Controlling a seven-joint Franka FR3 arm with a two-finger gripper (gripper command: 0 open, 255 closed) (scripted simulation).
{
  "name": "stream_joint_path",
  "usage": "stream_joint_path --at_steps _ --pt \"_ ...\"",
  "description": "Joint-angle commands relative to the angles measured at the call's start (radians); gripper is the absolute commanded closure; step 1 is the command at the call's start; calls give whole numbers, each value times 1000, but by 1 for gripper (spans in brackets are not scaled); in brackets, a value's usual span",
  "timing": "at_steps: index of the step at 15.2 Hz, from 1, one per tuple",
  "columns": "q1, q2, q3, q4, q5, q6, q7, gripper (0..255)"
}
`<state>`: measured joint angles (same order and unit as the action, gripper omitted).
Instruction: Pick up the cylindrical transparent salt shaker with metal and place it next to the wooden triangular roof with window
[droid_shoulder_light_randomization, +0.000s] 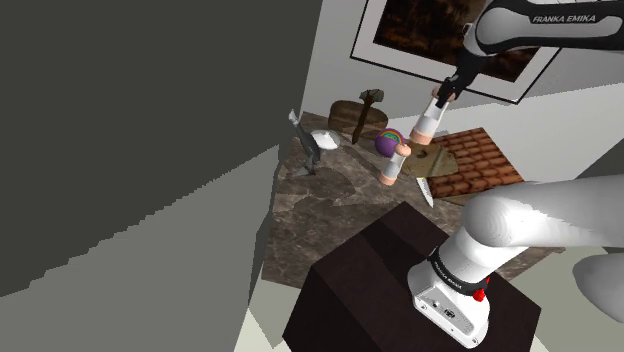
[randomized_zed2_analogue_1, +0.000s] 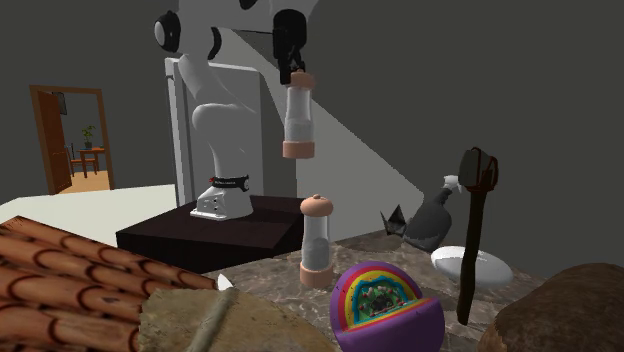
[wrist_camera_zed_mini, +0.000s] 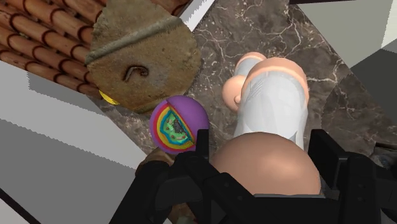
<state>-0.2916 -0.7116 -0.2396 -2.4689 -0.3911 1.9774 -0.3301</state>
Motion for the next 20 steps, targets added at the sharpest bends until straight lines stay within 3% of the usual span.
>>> stream_joint_path --at_steps 1,11,20 --pt "2 2 3 26 5 -24 -6 255" --pt "-92 -128 -166 -8 -89 -55 -217 255" --pt "-163 -165 -362 44 -181 -62 -438 255"
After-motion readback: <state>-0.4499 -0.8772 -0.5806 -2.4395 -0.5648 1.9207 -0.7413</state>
